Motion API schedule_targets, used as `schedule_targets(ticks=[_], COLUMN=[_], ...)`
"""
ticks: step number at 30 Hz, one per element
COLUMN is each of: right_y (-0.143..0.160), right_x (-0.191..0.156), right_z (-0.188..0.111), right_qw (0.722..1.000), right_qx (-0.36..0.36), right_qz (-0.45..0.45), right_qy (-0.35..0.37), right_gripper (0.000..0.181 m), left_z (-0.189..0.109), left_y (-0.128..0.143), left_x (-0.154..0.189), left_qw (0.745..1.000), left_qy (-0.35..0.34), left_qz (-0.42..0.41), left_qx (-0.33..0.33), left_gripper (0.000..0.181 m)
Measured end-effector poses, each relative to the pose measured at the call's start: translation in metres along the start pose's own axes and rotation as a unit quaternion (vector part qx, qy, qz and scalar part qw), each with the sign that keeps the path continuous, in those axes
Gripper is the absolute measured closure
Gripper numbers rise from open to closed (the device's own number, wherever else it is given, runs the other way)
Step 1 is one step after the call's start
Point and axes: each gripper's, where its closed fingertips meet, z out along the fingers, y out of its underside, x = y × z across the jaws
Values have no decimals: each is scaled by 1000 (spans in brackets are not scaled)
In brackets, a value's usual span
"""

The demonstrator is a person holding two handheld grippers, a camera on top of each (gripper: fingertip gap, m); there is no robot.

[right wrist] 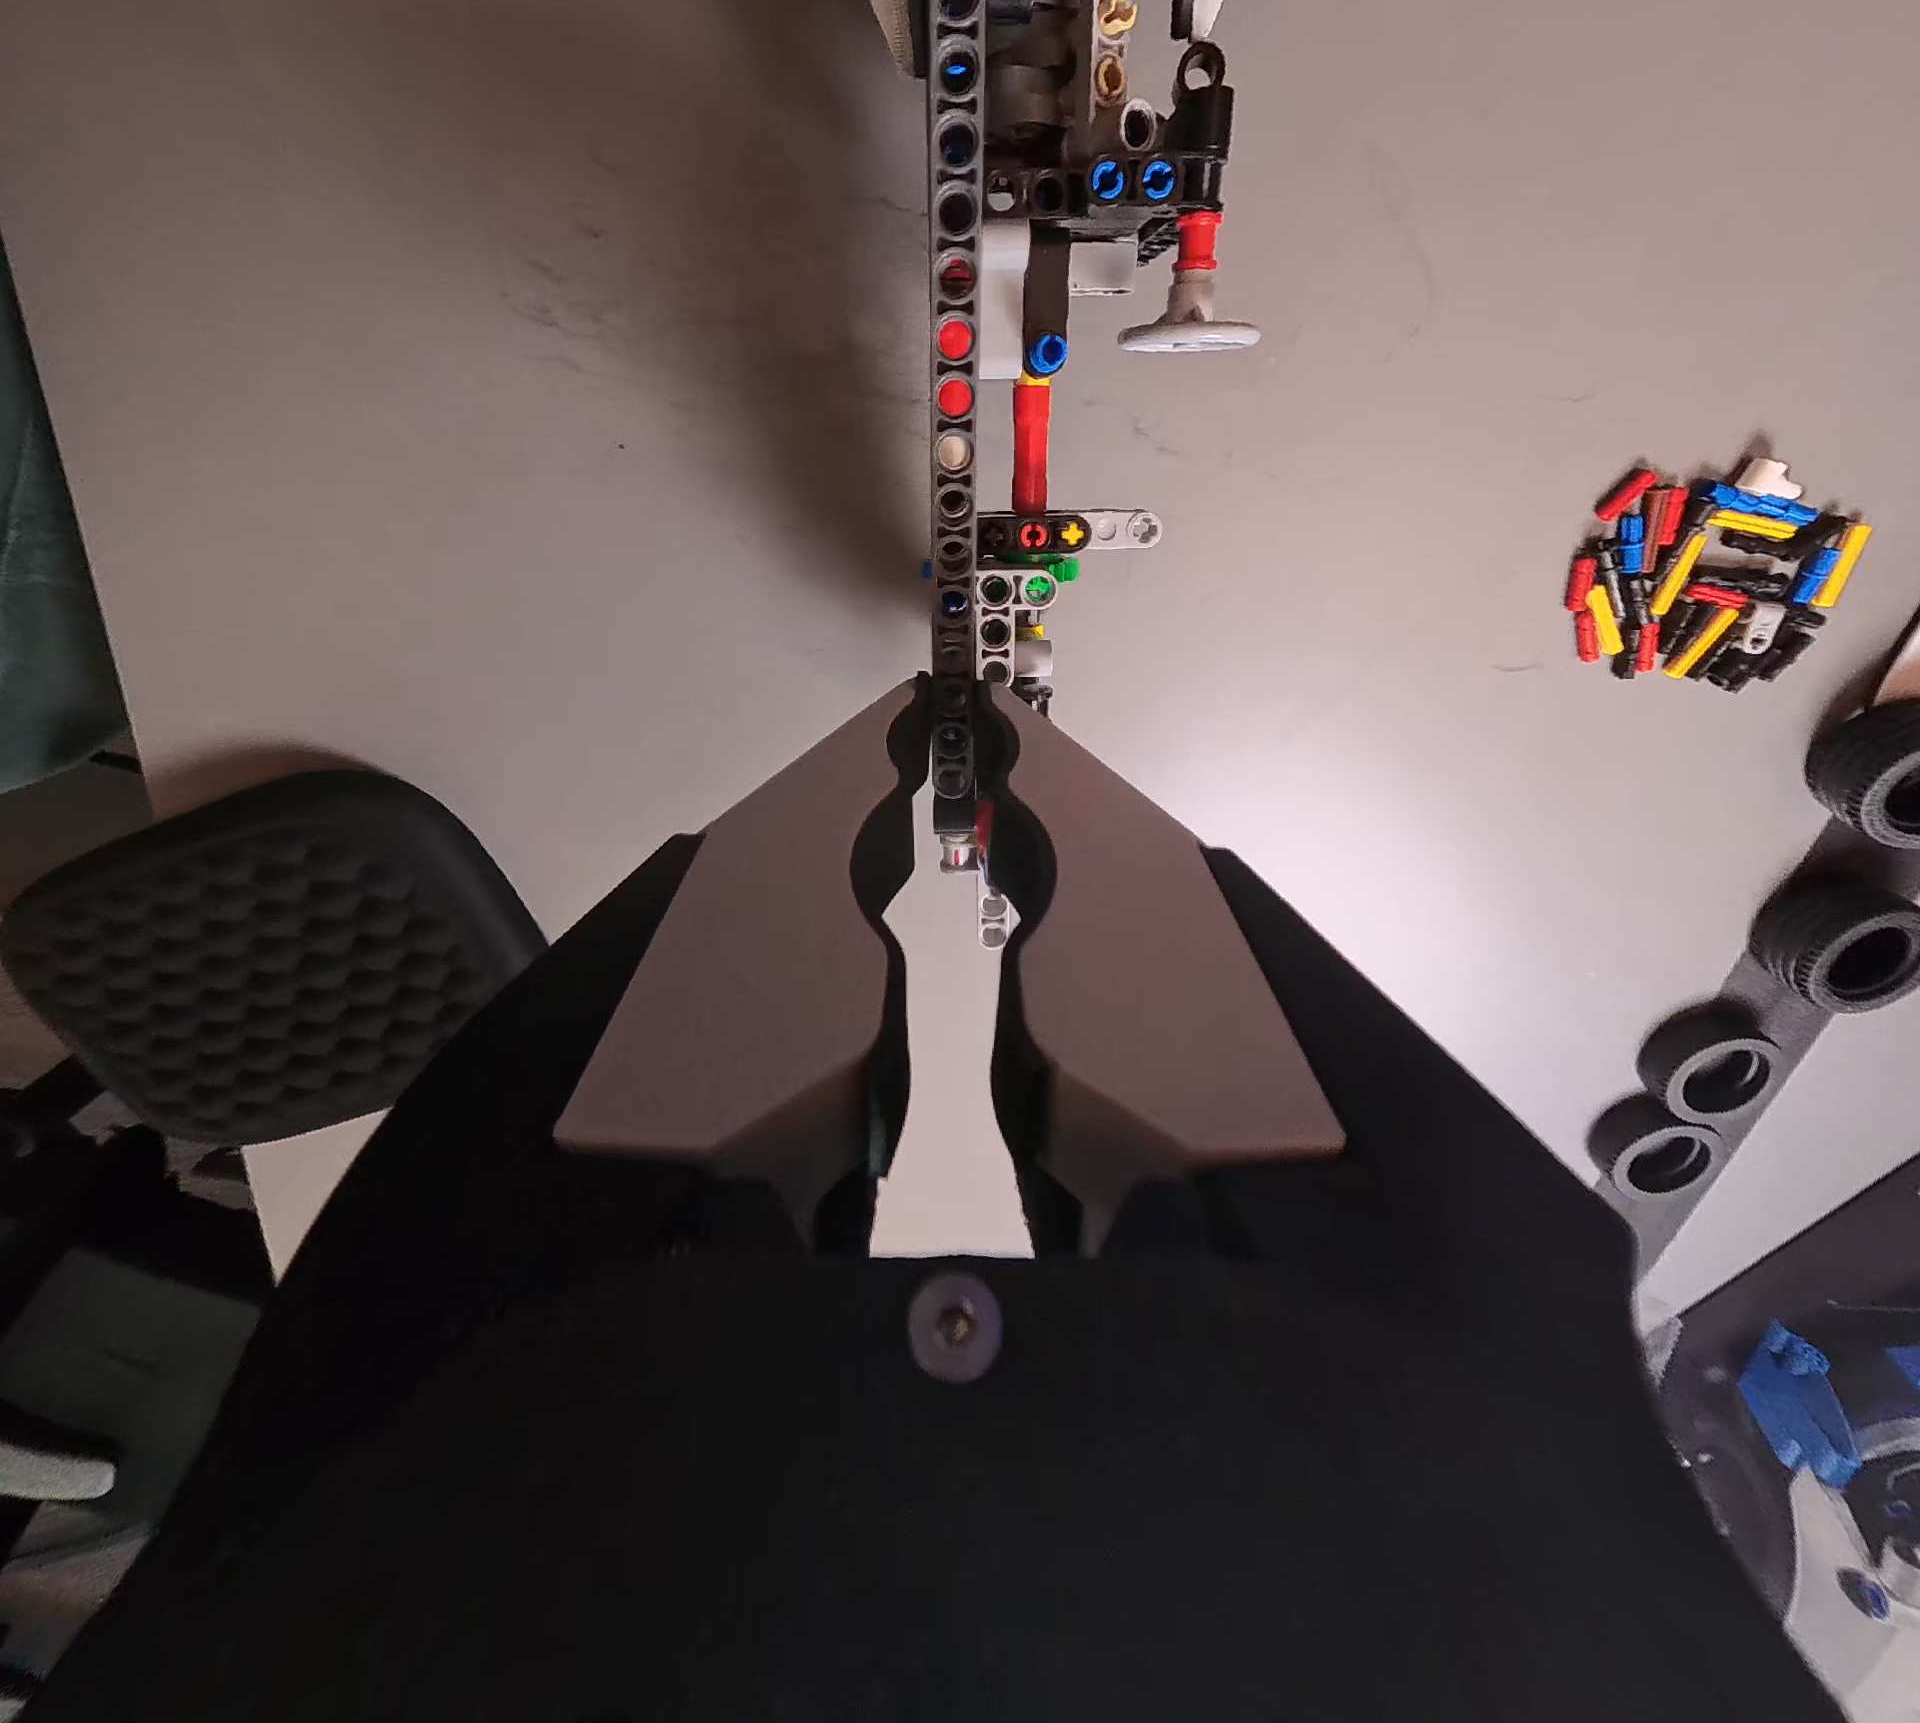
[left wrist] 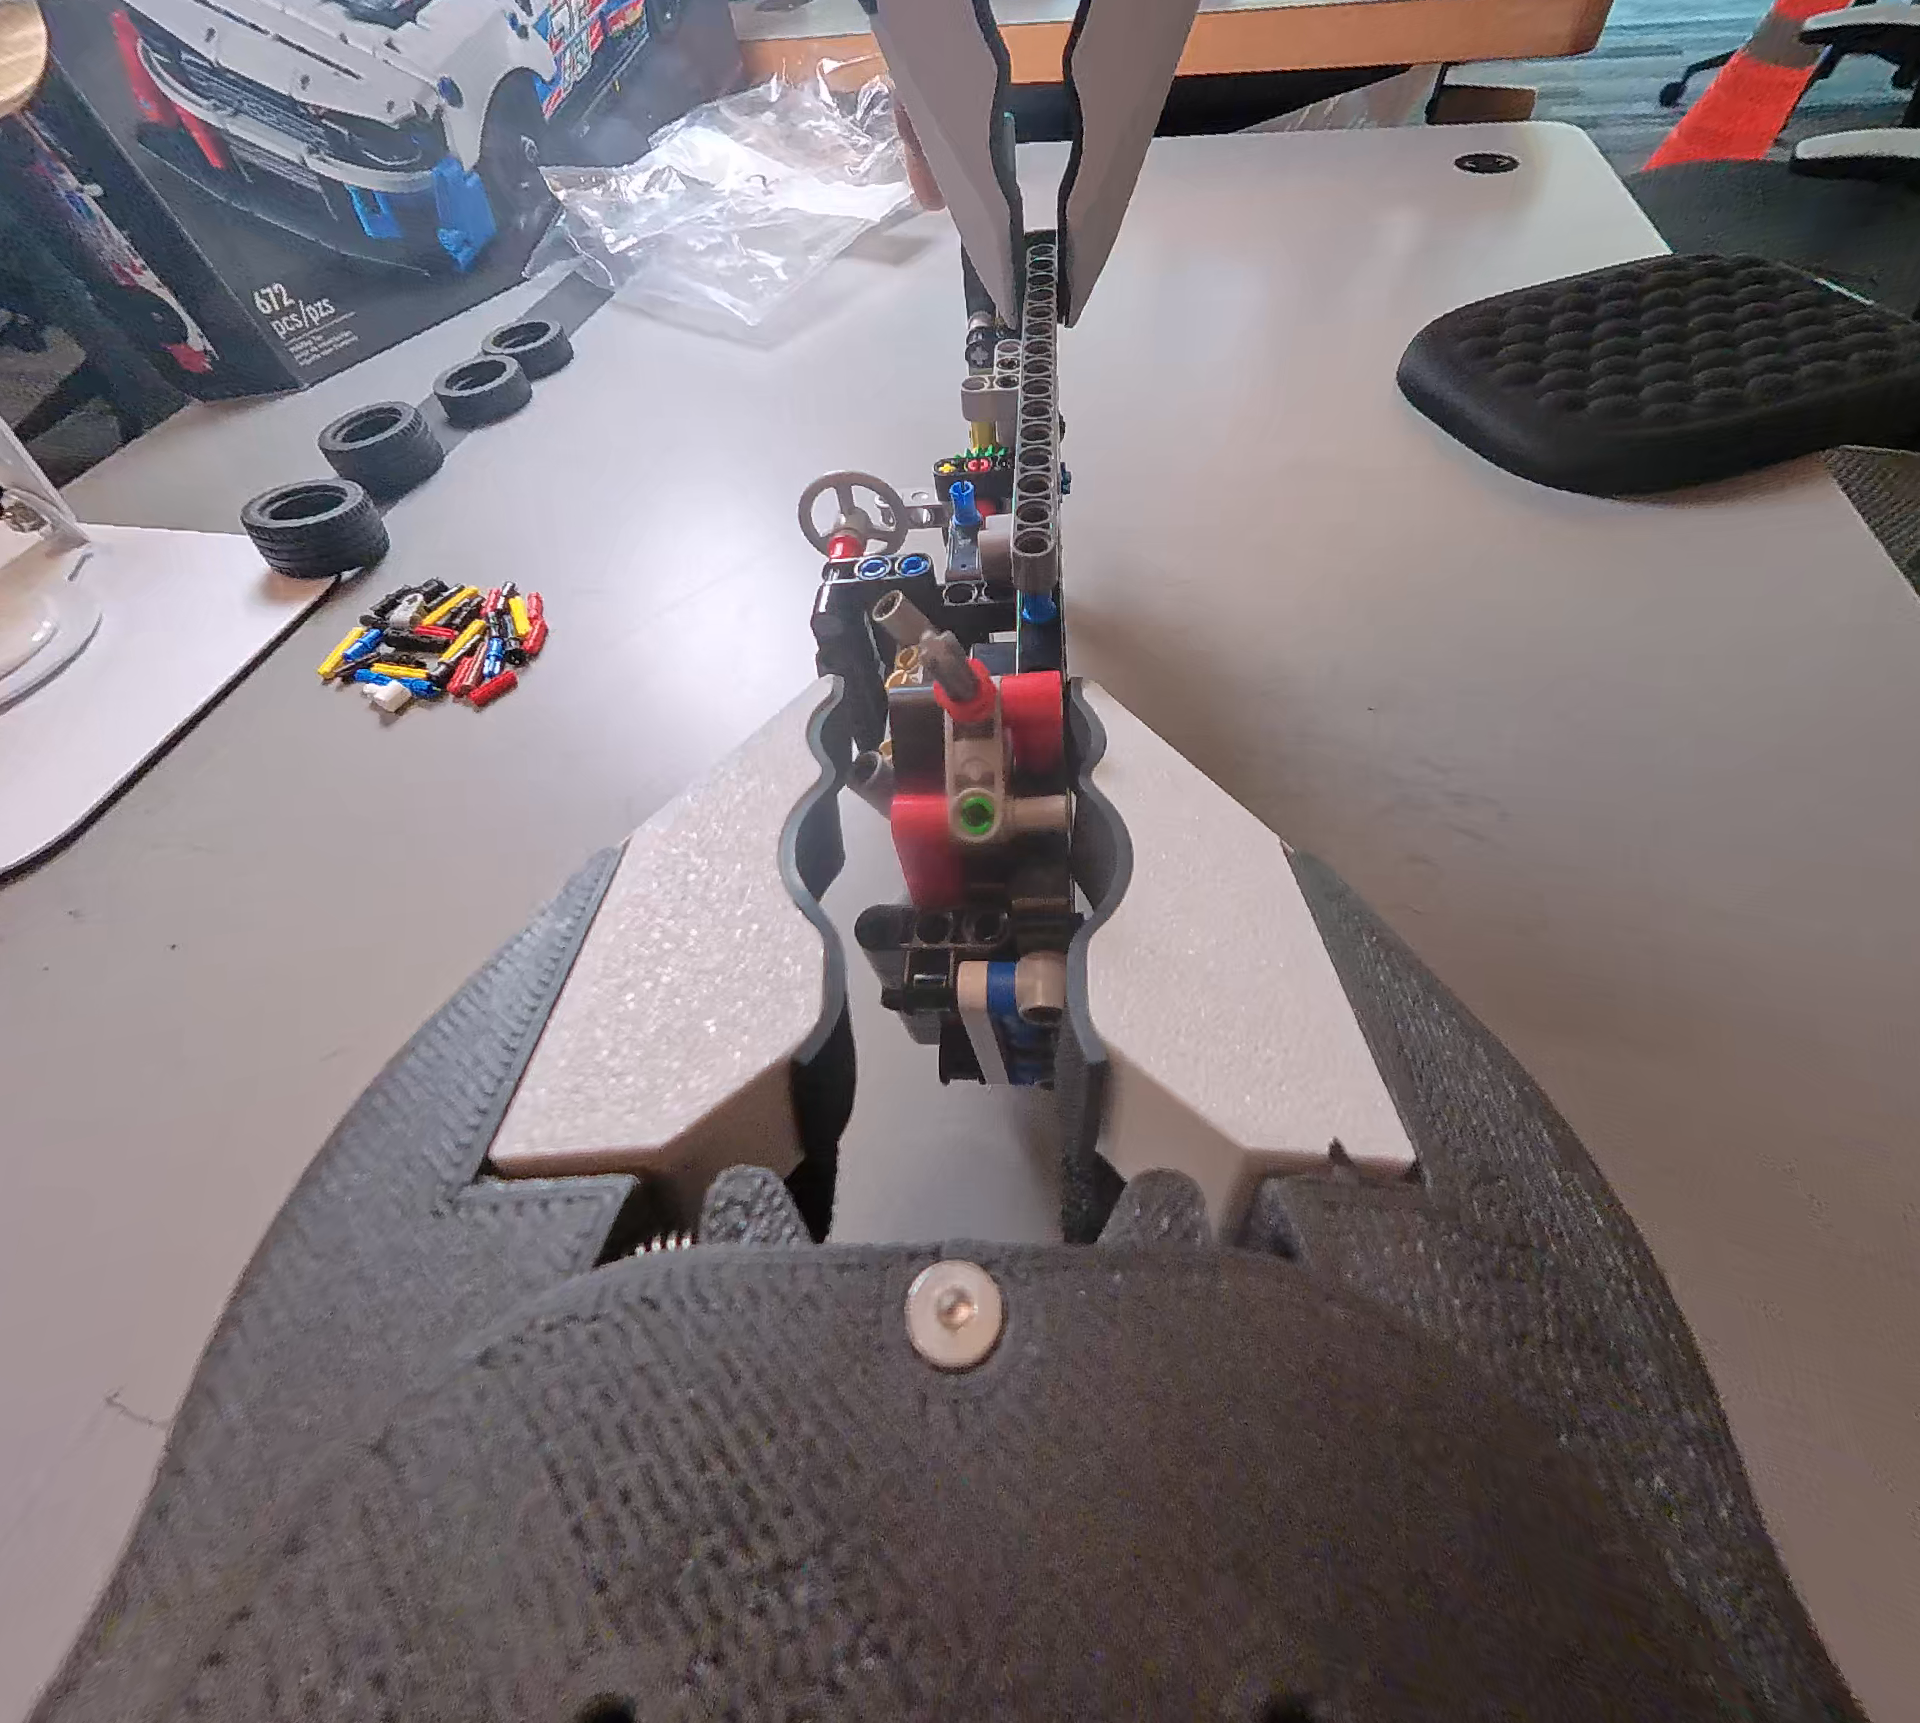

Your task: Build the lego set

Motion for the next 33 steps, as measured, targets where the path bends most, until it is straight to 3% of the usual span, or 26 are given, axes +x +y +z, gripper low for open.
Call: schedule_targets(ticks=[12, 22, 33], right_y=[0, -1, 1], right_x=[0, 9, 5], right_z=[3, 2, 2], right_qw=[1000, 999, 1000], right_qx=[4, 23, -4], right_qz=[8, 42, 14], right_qy=[14, -24, -26], right_gripper=[177, 177, 177], left_z=[0, 0, 1], left_y=[0, 1, 0], left_x=[-1, -5, -5], left_qw=[1000, 999, 999], left_qy=[1, -1, 7], left_qz=[-19, -29, -33], left_qx=[9, 13, 18], left_gripper=[142, 143, 143])
